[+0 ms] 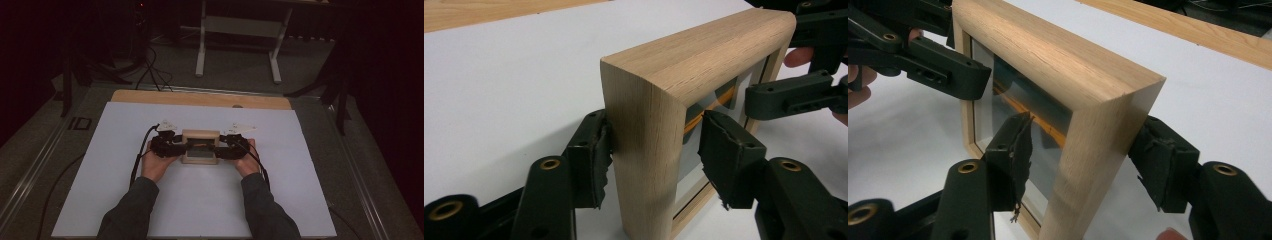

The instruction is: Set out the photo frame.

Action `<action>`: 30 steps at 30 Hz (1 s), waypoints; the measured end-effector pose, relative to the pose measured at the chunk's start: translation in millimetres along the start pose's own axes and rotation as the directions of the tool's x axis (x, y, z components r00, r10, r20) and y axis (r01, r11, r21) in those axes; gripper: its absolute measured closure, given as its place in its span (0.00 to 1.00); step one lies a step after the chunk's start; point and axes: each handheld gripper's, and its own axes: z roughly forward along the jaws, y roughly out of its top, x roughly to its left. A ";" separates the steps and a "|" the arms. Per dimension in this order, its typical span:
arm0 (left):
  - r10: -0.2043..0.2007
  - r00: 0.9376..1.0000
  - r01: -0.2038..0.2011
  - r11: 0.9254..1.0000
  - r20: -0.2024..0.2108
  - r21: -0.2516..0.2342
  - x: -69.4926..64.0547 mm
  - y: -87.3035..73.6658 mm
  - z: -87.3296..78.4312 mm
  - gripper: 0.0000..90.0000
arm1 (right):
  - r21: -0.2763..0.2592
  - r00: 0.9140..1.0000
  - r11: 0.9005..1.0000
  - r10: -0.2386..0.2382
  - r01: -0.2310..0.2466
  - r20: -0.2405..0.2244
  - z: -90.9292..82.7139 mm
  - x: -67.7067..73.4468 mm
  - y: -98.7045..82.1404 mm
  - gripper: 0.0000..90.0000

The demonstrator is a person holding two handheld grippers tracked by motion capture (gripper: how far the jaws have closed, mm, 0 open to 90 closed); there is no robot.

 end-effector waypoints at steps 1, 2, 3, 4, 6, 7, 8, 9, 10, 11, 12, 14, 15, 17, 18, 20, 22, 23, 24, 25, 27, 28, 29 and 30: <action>-0.001 1.000 0.001 1.000 0.001 0.001 -0.6 0.0 0.0 0.50 | -0.001 1.000 1.000 -0.001 0.001 -0.001 -0.6 0.0 -0.2 0.45; 0.000 1.000 0.000 1.000 -0.001 0.003 -1.1 0.0 -0.1 0.49 | -0.002 1.000 1.000 0.000 0.000 0.001 -1.9 0.0 -0.5 0.45; 0.000 1.000 0.000 1.000 -0.001 0.003 -1.1 0.0 -0.1 0.48 | -0.002 1.000 1.000 0.000 0.000 0.001 -1.9 0.0 -0.5 0.45; 0.001 1.000 -0.001 1.000 0.001 0.006 -1.3 -0.2 -0.4 0.48 | -0.007 1.000 1.000 0.002 -0.002 0.003 -4.7 -1.1 -1.7 0.44; 0.000 1.000 0.000 1.000 0.002 0.006 -1.8 -0.3 -1.0 0.47 | -0.010 1.000 1.000 0.009 -0.009 0.003 -7.3 -2.6 -3.1 0.44; -0.001 1.000 0.001 1.000 0.001 0.007 -2.3 -0.5 -1.4 0.47 | -0.010 1.000 1.000 0.011 -0.011 0.005 -8.3 -3.3 -3.9 0.45; -0.001 1.000 0.001 1.000 0.001 0.007 -2.3 -0.5 -1.4 0.47 | -0.009 1.000 1.000 0.012 -0.011 0.005 -9.5 -3.9 -4.7 0.45; 0.002 1.000 -0.002 1.000 0.000 0.010 -2.5 -0.9 -2.6 0.46 | -0.009 1.000 1.000 0.013 -0.013 0.005 -10.4 -4.2 -5.4 0.45; 0.002 1.000 -0.002 1.000 0.000 0.010 -2.5 -0.9 -2.6 0.46 | -0.008 1.000 1.000 0.013 -0.013 0.004 -11.2 -4.4 -6.0 0.45; 0.004 1.000 -0.004 1.000 -0.002 0.012 -2.5 -1.1 -3.3 0.46 | -0.008 1.000 1.000 0.013 -0.013 0.004 -11.9 -4.3 -6.4 0.45; 0.003 1.000 -0.002 1.000 -0.009 0.017 -2.9 -1.6 -4.9 0.46 | -0.007 1.000 1.000 0.013 -0.013 0.003 -12.7 -4.1 -6.7 0.45; 0.002 1.000 -0.002 1.000 -0.007 0.016 -3.4 -2.5 -7.0 0.46 | -0.006 1.000 1.000 0.009 -0.009 0.001 -13.9 -3.3 -7.0 0.45; 0.002 1.000 -0.002 1.000 -0.007 0.016 -3.4 -2.5 -7.0 0.46 | -0.006 1.000 1.000 0.009 -0.009 0.001 -13.9 -3.3 -7.0 0.45; 0.008 1.000 -0.008 1.000 -0.013 0.021 -4.2 -3.2 -10.2 0.47 | -0.001 1.000 1.000 0.004 -0.004 0.000 -15.1 -2.1 -7.3 0.44; 0.018 1.000 -0.017 1.000 -0.021 0.021 -5.6 -3.8 -13.7 0.47 | 0.004 1.000 1.000 0.004 -0.004 0.002 -15.4 -1.9 -7.4 0.44; 0.019 1.000 -0.019 1.000 -0.021 0.011 -5.9 -4.6 -17.8 0.47 | 0.013 1.000 1.000 0.005 -0.005 0.006 -16.0 -1.6 -7.7 0.44; 0.019 0.999 -0.018 1.000 -0.027 0.006 -5.9 -5.6 -22.2 0.47 | 0.018 1.000 1.000 0.010 -0.010 0.008 -17.2 -1.8 -7.9 0.44; 0.019 0.999 -0.018 1.000 -0.027 0.006 -5.9 -5.6 -22.2 0.47 | 0.018 1.000 1.000 0.010 -0.010 0.008 -17.2 -1.8 -7.9 0.44; 0.019 0.999 -0.019 1.000 -0.029 0.004 -5.6 -6.3 -24.3 0.47 | 0.023 1.000 1.000 0.016 -0.016 0.008 -18.9 -1.5 -7.9 0.44; 0.019 0.999 -0.019 1.000 -0.033 0.001 -5.3 -7.2 -26.6 0.47 | 0.025 1.000 1.000 0.017 -0.017 0.008 -19.7 -1.4 -8.0 0.44; 0.010 0.999 -0.011 1.000 -0.042 -0.007 -5.0 -10.0 -32.1 0.47 | 0.033 1.000 0.999 0.017 -0.017 0.007 -21.7 -1.2 -8.1 0.44; 0.007 0.999 -0.008 1.000 -0.043 -0.013 -4.7 -11.8 -35.0 0.47 | 0.033 1.000 0.999 0.017 -0.017 0.007 -21.7 -1.2 -8.1 0.44; 0.002 0.999 -0.003 1.000 -0.044 -0.019 -4.7 -13.3 -37.0 0.47 | 0.044 1.000 0.999 0.022 -0.023 0.009 -23.6 -0.6 -8.5 0.44; -0.001 0.999 0.000 1.000 -0.050 -0.023 -4.9 -17.3 -42.6 0.47 | 0.051 1.000 0.999 0.019 -0.020 0.010 -25.3 -0.3 -8.9 0.43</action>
